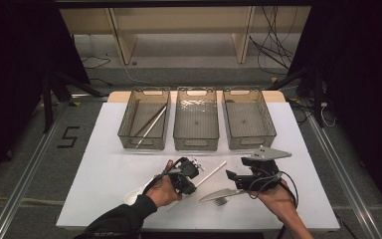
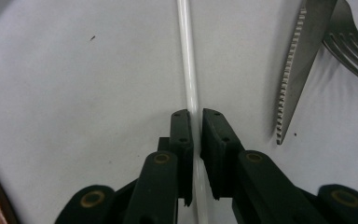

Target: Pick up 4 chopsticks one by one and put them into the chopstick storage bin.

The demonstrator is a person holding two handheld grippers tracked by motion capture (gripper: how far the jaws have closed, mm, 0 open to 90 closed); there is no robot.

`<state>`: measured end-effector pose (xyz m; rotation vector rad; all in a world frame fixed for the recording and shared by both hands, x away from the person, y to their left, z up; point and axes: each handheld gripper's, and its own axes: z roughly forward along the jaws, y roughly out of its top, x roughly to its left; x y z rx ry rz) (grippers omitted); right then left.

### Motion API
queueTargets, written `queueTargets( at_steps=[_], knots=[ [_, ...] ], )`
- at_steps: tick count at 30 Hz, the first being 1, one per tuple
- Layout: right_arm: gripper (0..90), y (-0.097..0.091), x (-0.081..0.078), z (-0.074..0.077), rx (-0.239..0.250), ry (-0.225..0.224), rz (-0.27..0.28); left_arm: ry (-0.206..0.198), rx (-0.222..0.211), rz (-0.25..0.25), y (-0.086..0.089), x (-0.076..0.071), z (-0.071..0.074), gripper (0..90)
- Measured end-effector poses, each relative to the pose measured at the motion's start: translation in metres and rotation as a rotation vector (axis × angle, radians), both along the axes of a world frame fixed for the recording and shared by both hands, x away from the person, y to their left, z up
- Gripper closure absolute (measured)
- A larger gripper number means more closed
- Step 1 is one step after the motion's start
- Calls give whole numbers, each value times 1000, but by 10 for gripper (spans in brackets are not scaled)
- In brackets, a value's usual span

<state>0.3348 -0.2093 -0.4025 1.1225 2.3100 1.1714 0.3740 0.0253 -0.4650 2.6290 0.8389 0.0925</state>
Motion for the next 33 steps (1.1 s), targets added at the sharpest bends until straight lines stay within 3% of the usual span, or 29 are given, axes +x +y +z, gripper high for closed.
queueTargets(
  at_steps=[19,25,33],
  knots=[
    [312,-1,0,0,2,-5,-1,0,12,-33,-2,1,1,851],
    [312,-1,0,0,2,-5,-1,16,-5,-39,2,4,2,853],
    [312,-1,0,1,3,-5,-2,8,-52,-24,11,8,9,853]
  ],
)
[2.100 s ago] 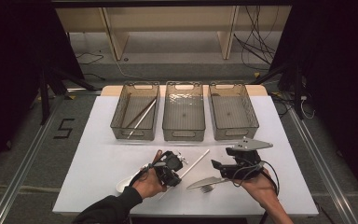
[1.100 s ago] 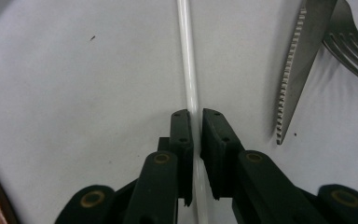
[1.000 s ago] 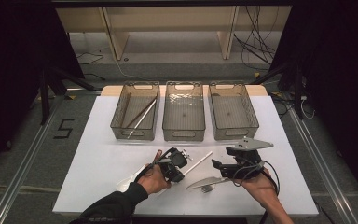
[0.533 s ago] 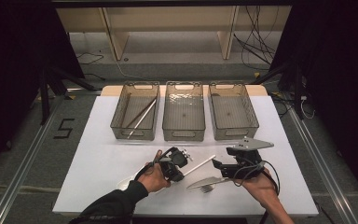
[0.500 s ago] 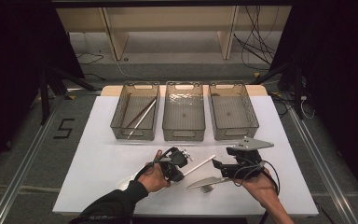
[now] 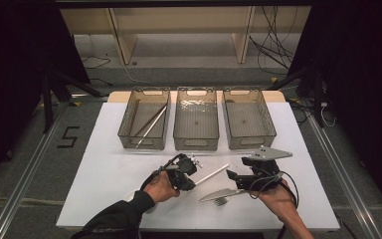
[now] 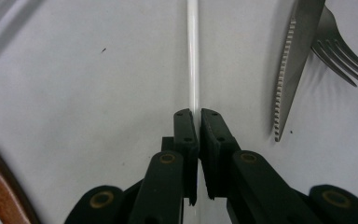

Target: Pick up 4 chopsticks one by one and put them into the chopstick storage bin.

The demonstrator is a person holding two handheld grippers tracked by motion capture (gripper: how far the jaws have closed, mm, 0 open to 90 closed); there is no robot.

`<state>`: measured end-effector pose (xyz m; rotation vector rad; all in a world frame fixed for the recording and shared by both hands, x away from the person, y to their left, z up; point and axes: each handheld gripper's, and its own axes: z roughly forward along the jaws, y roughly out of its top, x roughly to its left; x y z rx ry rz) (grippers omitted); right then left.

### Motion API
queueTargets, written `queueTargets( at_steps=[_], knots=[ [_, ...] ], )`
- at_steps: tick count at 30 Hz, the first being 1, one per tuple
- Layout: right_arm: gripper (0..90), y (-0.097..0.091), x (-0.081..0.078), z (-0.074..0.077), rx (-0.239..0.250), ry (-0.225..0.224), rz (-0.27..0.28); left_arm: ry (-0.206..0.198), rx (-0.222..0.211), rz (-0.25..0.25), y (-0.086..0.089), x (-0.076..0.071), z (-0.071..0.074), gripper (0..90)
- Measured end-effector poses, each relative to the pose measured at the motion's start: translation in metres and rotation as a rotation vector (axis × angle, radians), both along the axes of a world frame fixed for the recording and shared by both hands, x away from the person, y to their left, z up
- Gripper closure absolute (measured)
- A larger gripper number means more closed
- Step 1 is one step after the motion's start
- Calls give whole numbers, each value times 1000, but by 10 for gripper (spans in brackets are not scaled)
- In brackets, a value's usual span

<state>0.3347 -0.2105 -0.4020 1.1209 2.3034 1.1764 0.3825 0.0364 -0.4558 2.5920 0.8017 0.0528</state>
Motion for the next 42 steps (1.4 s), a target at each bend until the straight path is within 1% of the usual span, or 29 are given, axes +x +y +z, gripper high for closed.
queueTargets(
  at_steps=[2,3,4,9,10,13,19,21,22,23,25,26,27,30,36,39,41,42],
  knots=[
    [312,0,0,0,-1,0,0,11,0,2,2,1,0,853],
    [312,0,0,0,0,0,0,2,-6,7,3,1,0,853],
    [312,0,0,0,0,0,1,5,2,-1,3,1,0,853],
    [312,0,0,0,0,1,0,-3,-17,-1,7,1,8,853],
    [312,0,0,0,0,1,0,-8,-22,5,8,1,9,853],
    [312,0,0,0,1,1,1,-7,-26,2,12,3,14,853],
    [312,0,0,0,0,2,-1,-21,-50,23,21,5,23,853],
    [313,0,0,0,0,1,-2,-26,-49,22,24,5,27,854],
    [313,0,0,0,-1,1,-2,-25,-54,25,25,5,28,853],
    [313,0,0,0,-1,1,-1,-32,-63,33,26,5,29,854],
    [313,0,0,0,-1,3,-2,-31,-60,32,29,6,32,854],
    [313,0,0,0,0,3,-2,-38,-69,38,30,6,34,854],
    [313,0,0,0,0,3,-2,-39,-69,35,32,6,35,854],
    [313,0,0,0,0,4,-3,-47,-88,43,36,6,43,853],
    [313,-1,0,0,2,5,-4,-83,-134,65,49,8,63,853],
    [313,-1,0,0,3,3,-4,-103,-176,97,60,12,74,853],
    [313,-1,0,0,2,4,-4,-116,-188,110,69,15,82,853],
    [313,-1,0,0,3,4,-5,-123,-201,124,73,17,85,853]
  ],
)
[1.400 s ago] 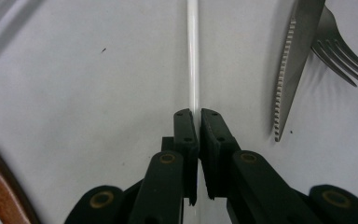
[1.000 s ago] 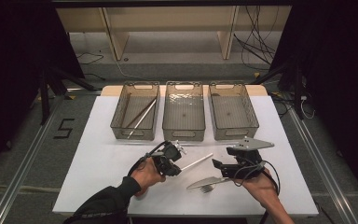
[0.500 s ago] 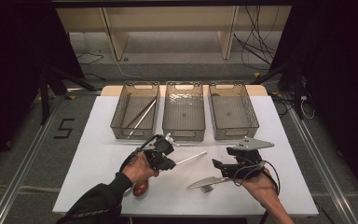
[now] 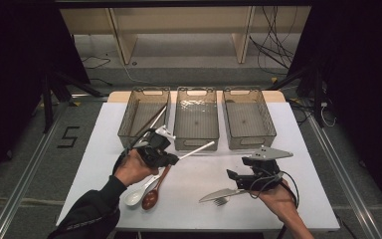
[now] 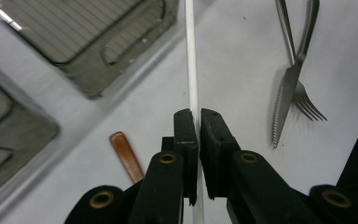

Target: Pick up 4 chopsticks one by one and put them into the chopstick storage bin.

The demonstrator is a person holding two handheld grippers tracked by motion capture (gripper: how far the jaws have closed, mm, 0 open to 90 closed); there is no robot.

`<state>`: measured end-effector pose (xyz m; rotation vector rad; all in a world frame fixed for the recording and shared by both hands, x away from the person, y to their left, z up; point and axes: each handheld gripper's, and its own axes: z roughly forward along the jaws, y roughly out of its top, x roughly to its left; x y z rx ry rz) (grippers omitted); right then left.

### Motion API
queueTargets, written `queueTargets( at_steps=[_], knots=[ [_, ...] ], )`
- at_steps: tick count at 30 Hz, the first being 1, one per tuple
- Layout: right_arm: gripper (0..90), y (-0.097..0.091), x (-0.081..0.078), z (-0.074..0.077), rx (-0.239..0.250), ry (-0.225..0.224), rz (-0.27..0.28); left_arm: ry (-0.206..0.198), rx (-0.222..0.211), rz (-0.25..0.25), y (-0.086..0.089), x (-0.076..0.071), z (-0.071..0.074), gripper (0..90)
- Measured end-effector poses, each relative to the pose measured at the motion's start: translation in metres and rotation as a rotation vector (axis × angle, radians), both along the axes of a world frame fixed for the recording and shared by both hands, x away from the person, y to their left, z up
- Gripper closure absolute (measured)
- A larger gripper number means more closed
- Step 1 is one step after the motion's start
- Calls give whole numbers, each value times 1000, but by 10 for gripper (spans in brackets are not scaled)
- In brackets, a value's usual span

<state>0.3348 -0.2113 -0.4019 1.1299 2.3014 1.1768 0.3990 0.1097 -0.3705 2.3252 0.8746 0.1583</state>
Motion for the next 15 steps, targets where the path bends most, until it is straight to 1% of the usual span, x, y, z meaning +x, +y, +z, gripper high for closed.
queueTargets(
  at_steps=[1,7,12,13,15],
  knots=[
    [313,0,0,0,0,0,0,-5,-13,11,4,1,3,853],
    [313,0,0,0,0,-1,1,-37,-52,66,25,10,17,853],
    [313,0,0,0,0,-2,0,-52,-79,119,41,22,21,853],
    [313,0,0,0,0,-3,1,-60,-84,131,44,25,21,853],
    [313,0,0,0,0,-3,1,-61,-93,152,51,31,22,853]
  ],
)
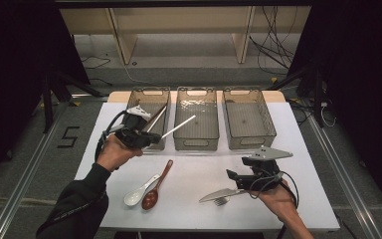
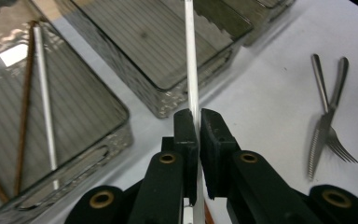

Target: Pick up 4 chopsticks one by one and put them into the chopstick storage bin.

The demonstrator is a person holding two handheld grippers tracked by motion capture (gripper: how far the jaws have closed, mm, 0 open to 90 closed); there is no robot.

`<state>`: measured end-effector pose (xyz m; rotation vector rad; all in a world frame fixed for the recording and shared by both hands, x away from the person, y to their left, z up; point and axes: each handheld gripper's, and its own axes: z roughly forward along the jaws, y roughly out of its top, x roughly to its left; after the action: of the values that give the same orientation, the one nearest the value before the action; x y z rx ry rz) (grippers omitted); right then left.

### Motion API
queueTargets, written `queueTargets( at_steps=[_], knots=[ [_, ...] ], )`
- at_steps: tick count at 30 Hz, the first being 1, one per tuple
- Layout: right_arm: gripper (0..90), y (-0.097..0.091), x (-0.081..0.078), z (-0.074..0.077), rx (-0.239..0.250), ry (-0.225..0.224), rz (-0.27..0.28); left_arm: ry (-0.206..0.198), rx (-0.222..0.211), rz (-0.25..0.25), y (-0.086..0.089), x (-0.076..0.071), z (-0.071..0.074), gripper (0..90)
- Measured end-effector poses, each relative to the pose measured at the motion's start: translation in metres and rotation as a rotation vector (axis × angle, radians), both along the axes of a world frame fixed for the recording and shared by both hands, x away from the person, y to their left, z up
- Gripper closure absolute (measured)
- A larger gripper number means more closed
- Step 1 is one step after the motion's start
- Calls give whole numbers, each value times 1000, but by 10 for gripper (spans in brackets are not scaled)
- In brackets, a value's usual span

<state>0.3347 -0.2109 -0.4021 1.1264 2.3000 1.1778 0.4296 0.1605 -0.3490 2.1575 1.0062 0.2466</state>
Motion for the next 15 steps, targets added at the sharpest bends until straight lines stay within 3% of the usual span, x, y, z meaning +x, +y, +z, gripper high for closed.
queueTargets(
  at_steps=[3,15],
  knots=[
    [312,0,0,0,1,2,-1,-6,-25,40,9,9,0,853],
    [313,-1,1,0,4,3,-2,-42,-57,175,39,51,-1,852]
  ],
)
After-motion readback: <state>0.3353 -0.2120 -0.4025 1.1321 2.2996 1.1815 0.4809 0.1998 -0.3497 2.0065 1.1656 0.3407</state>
